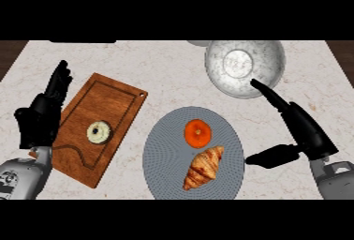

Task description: Pick the squash from the placemat and place it in the bowl

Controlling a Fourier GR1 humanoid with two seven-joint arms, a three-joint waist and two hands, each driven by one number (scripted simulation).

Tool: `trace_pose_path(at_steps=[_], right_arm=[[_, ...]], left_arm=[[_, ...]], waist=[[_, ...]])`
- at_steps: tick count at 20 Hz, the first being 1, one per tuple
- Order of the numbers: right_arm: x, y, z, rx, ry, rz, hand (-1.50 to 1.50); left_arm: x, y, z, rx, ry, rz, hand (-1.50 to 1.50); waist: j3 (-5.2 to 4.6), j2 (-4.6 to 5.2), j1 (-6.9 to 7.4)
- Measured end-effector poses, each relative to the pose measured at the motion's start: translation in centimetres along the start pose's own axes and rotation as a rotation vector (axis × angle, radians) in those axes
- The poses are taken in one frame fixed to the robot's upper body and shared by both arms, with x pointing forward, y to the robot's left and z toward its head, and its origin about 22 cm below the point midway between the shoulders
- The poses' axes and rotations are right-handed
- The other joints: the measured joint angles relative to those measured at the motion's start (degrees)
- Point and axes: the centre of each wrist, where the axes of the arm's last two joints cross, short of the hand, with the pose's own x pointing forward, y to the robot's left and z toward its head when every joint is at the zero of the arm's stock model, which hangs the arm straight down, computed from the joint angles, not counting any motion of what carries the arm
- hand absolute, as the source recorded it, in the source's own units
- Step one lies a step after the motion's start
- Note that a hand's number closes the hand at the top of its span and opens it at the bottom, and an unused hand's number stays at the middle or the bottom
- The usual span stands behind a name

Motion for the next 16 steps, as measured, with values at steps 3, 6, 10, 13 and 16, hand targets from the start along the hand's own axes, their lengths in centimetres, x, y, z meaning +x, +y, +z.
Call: trace_pose_path(at_steps=[3,6,10,13,16], right_arm=[[2.2,0.7,-1.9,0.08,0.032,0.033,-1.5],[4.2,2.3,-3.1,0.157,0.048,0.055,-1.5],[5.4,3.7,-4.9,0.24,0.082,0.098,-1.5],[6.3,4.8,-5.6,0.3,0.121,0.136,-1.5],[6.2,6.7,-6.0,0.346,0.177,0.176,-1.5]], left_arm=[[-0.2,-0.2,0.1,0.001,0.004,0.001,0.0],[0.1,-0.1,-0.3,-0.003,0.006,0.001,0.0],[0.9,-0.1,-0.3,0.003,0.001,0.002,0.0],[0.2,-0.1,-0.4,0.009,0.003,0.001,0.0],[0.4,0.1,-0.2,0.01,0.004,0.0,0.0]], waist=[[0.05,0.07,0.06],[0.08,0.08,-0.09],[0.11,0.08,-0.11],[0.12,0.09,-0.29],[0.13,0.08,-0.27]])
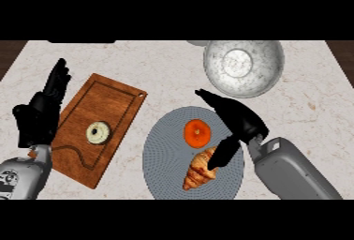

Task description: Pick the squash from the placemat and place it in the bowl

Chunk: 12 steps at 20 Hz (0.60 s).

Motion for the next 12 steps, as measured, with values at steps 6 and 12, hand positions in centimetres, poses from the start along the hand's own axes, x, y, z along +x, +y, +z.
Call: trace_pose_path(at_steps=[6,12], right_arm=[[0.0,2.3,-1.6,0.044,0.083,0.03,-1.5],[-1.0,3.4,-2.5,0.048,0.099,0.031,-1.5]], left_arm=[[-0.6,-0.1,0.7,-0.001,-0.001,0.003,0.0],[-0.5,-0.4,0.0,0.005,-0.004,0.002,0.0]], waist=[[0.01,0.0,-0.12],[0.03,0.01,-0.28]])
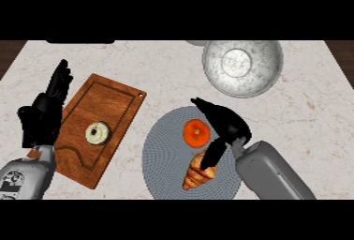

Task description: Pick the squash from the placemat and place it in the bowl

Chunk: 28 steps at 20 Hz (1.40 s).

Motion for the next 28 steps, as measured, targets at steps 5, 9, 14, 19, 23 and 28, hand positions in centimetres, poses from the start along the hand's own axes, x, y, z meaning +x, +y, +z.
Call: trace_pose_path(at_steps=[5,9,14,19,23,28], right_arm=[[-0.6,0.9,-1.7,0.015,0.0,-0.001,-1.5],[-1.2,1.4,-2.9,0.017,-0.012,-0.006,1.5],[-1.6,2.0,-4.1,0.013,-0.053,0.063,1.5],[-1.4,2.7,-4.7,-0.021,-0.092,0.085,1.5],[-1.6,3.3,-4.3,-0.042,-0.123,0.083,1.5],[-0.4,5.4,-4.1,-0.14,-0.178,0.179,1.5]], left_arm=[[0.2,-0.2,0.0,-0.004,0.006,-0.001,0.0],[0.5,0.0,0.5,-0.008,0.005,-0.003,0.0],[0.4,-0.2,0.8,-0.017,0.004,-0.002,0.0],[0.6,-0.3,0.5,-0.011,0.008,0.001,0.0],[0.2,0.1,0.2,-0.006,0.003,0.002,0.0],[0.4,0.1,-0.4,-0.014,-0.008,-0.002,0.0]], waist=[[-0.03,-0.06,0.07],[-0.1,-0.23,0.07],[-0.1,-0.28,0.15],[-0.04,-0.21,0.11],[-0.03,-0.24,0.01],[-0.12,-0.26,0.69]])
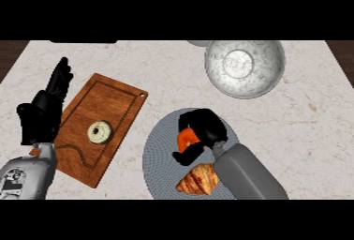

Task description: Pick the squash from the placemat and place it in the bowl

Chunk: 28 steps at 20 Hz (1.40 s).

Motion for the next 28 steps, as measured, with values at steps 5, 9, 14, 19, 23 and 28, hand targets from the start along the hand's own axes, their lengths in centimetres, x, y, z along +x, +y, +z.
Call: trace_pose_path(at_steps=[5,9,14,19,23,28], right_arm=[[3.5,3.7,0.8,-0.138,-0.092,0.254,1.5],[5.4,5.8,2.7,-0.296,-0.162,0.267,1.5],[7.6,8.6,5.4,-0.498,-0.267,0.187,1.5],[8.9,10.8,7.3,-0.654,-0.281,0.114,1.5],[9.3,10.7,7.3,-0.76,-0.244,0.118,1.5],[10.0,8.3,6.1,-0.875,-0.217,0.077,1.5]], left_arm=[[0.3,-1.3,-0.2,-0.043,-0.012,0.009,0.0],[0.6,-1.8,-0.5,-0.055,-0.022,0.018,0.0],[0.4,-1.7,-0.3,-0.046,-0.015,0.01,0.0],[-0.2,-1.1,-0.2,-0.026,0.009,0.006,0.0],[0.2,-1.0,0.2,-0.016,0.012,0.006,0.0],[0.0,-0.2,0.5,0.001,0.009,0.003,0.0]], waist=[[-0.04,-0.1,2.71],[-0.07,-0.65,3.11],[-0.02,-0.48,2.58],[0.09,-0.14,1.15],[0.14,-0.07,0.49],[0.15,0.15,0.17]])
